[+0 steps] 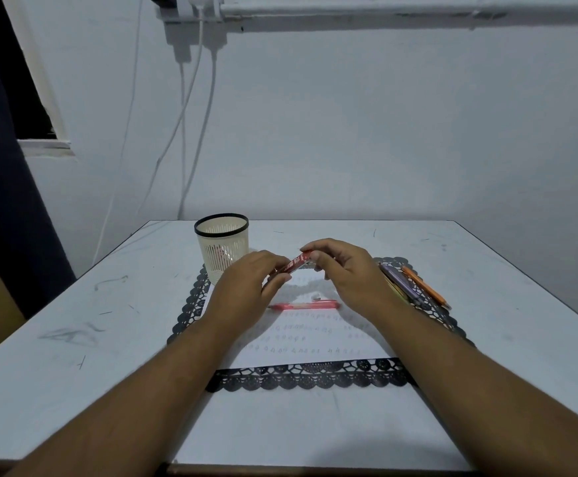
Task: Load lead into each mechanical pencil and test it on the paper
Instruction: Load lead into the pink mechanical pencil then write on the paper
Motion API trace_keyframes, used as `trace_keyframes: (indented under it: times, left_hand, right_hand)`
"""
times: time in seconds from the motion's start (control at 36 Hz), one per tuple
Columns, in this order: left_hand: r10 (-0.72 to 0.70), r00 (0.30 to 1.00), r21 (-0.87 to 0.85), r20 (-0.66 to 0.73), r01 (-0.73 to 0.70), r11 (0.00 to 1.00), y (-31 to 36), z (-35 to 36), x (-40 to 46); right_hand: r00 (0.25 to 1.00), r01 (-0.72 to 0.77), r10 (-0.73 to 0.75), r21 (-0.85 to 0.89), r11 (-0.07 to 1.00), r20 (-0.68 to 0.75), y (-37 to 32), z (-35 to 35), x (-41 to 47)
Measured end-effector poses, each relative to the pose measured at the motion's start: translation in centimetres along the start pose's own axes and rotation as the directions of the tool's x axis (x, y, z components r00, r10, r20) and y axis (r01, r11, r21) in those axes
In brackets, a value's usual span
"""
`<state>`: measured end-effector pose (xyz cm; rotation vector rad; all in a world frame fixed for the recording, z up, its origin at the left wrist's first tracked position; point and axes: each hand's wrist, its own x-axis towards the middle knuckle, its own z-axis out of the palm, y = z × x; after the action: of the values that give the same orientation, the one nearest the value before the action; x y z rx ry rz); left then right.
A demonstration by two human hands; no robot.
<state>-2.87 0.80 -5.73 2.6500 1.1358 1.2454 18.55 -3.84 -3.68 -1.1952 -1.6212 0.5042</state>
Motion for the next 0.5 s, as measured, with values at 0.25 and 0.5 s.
trace_keyframes:
  times: [0.25, 0.5]
  left_hand:
    - [0.004, 1.000, 0.047, -0.028, -0.003, 0.999, 0.6, -0.2, 0.1]
    - [0.020, 0.998, 0.099, -0.064, -0.013, 0.995, 0.3, -0.4, 0.0]
  right_hand:
    - [0.985, -0.134, 0.152, 0.197, 0.971, -0.080, -0.9, 0.4, -0.2]
    - [0.907, -0.403, 0.421, 0.341, 0.849, 0.021, -1.2, 0.6, 0.0]
